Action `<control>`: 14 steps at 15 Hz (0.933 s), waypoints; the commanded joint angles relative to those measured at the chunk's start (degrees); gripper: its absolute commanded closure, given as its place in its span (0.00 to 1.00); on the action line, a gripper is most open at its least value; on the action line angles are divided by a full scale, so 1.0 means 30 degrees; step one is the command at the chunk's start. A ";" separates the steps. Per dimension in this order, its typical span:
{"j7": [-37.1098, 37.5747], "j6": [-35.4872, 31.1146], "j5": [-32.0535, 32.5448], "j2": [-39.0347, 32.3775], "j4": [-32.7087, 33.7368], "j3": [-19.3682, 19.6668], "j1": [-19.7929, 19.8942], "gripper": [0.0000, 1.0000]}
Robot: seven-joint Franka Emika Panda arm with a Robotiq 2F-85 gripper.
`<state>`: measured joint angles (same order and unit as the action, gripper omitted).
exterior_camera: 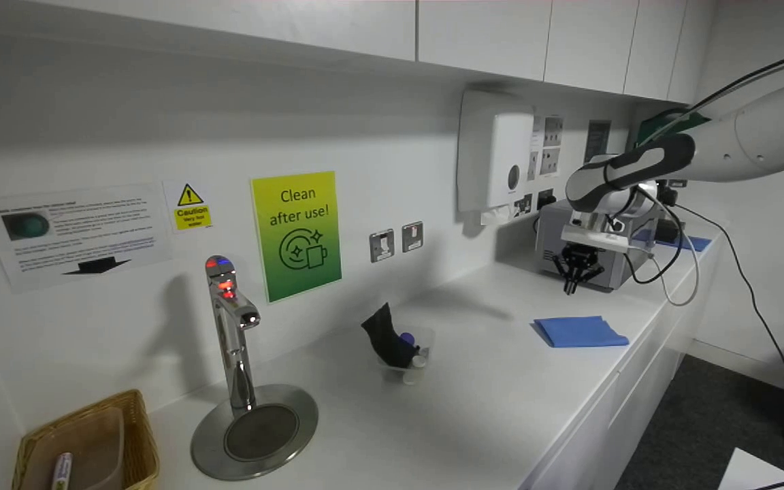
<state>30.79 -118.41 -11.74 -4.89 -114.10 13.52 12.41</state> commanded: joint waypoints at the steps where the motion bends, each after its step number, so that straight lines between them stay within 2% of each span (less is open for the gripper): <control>1: 0.2674 0.2023 0.1577 -0.0252 0.0381 -0.0075 -0.0381 1.00; 5: 0.5255 0.2689 0.3761 -0.0813 0.0467 -0.0100 -0.0696 1.00; 8: 0.5854 0.2464 0.4375 -0.1482 0.0543 -0.0115 -0.0804 1.00; 14: 0.6448 0.0603 0.5384 -0.2924 0.0503 -0.0001 -0.1073 1.00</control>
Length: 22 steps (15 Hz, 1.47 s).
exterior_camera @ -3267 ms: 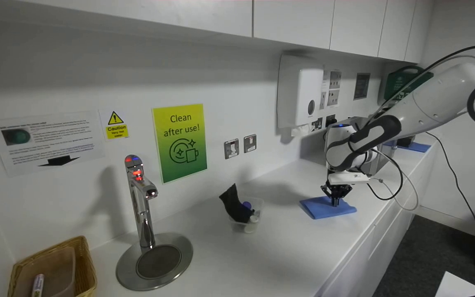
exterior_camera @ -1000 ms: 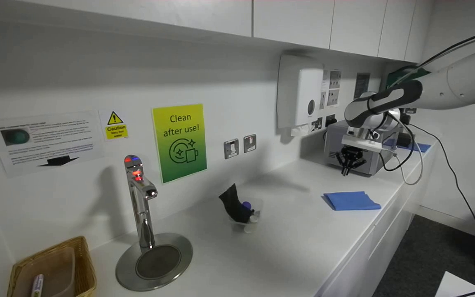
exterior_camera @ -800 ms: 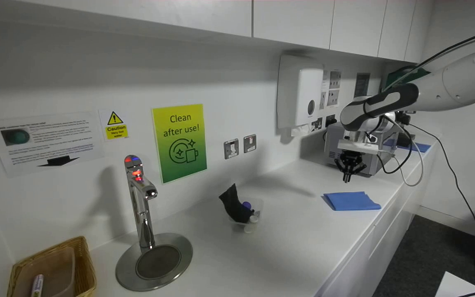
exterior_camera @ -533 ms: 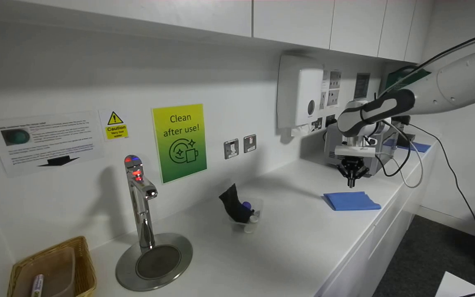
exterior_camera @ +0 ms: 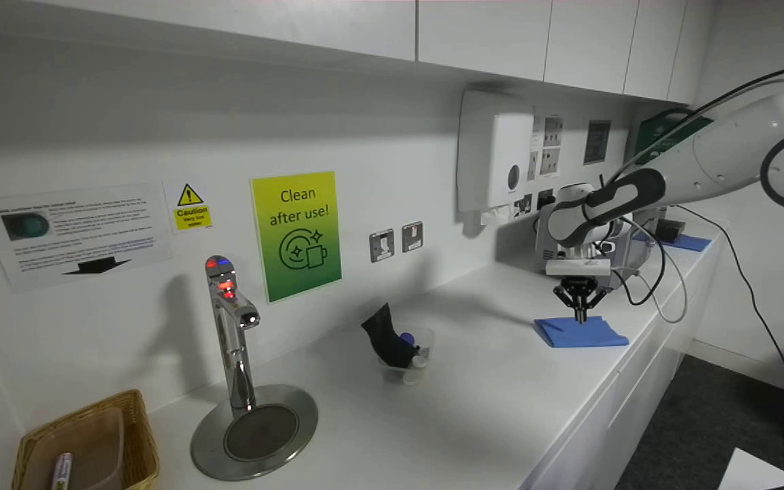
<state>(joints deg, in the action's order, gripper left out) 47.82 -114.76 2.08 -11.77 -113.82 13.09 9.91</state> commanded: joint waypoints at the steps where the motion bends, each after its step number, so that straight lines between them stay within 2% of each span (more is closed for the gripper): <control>1: 0.0927 -0.0862 0.0969 -0.0795 0.0402 0.0165 -0.0303 1.00; 10: 0.2200 -0.2129 0.2281 -0.2116 0.0467 0.0297 -0.0827 1.00; 15: 0.2803 -0.3396 0.2727 -0.2942 0.0812 0.0602 -0.0670 1.00; 22: 0.3182 -0.4180 0.1743 -0.3994 0.2317 0.1164 -0.0155 1.00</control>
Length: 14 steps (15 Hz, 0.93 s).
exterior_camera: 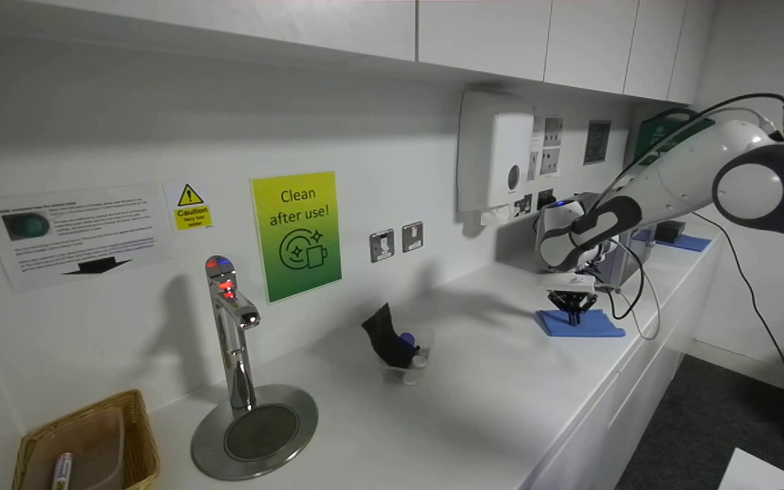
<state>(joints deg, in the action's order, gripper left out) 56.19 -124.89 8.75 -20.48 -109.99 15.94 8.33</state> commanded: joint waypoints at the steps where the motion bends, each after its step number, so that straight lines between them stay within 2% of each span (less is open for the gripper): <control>1: 0.0472 -0.0988 -0.0692 -0.1267 0.1308 0.0280 0.0464 1.00; 8: 0.0489 -0.1740 -0.2440 -0.3215 0.4325 0.0557 0.1412 1.00; 14: 0.0418 -0.0841 -0.4301 -0.5535 0.8358 0.0343 0.2306 1.00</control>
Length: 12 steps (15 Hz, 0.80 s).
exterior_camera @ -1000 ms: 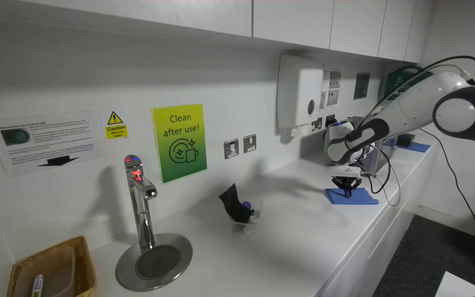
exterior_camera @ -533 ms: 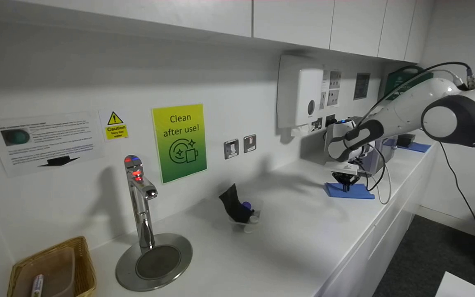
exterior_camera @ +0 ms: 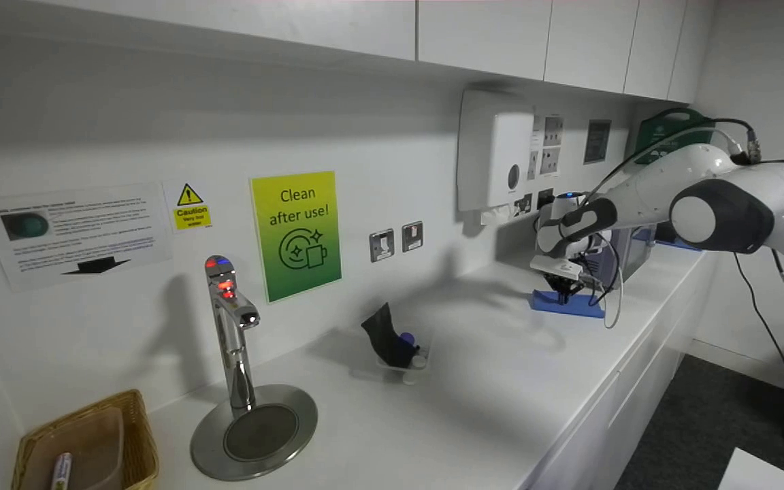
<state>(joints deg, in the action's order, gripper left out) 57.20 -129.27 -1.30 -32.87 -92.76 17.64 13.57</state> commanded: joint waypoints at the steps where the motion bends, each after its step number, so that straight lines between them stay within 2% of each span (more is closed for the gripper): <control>1: 0.0047 0.0800 -0.1299 -0.1814 0.3338 -0.0319 0.0688 1.00; 5: 0.0124 0.1369 -0.1982 -0.2953 0.5781 -0.0477 0.0733 1.00; 7: -0.0038 0.1606 -0.2239 -0.3169 0.6310 -0.0666 0.0777 1.00; 12: -0.0361 0.1975 -0.2295 -0.2627 0.5470 -0.0845 0.0626 1.00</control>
<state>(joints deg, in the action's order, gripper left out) 57.20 -125.18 -7.39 -41.68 -76.37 15.95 14.50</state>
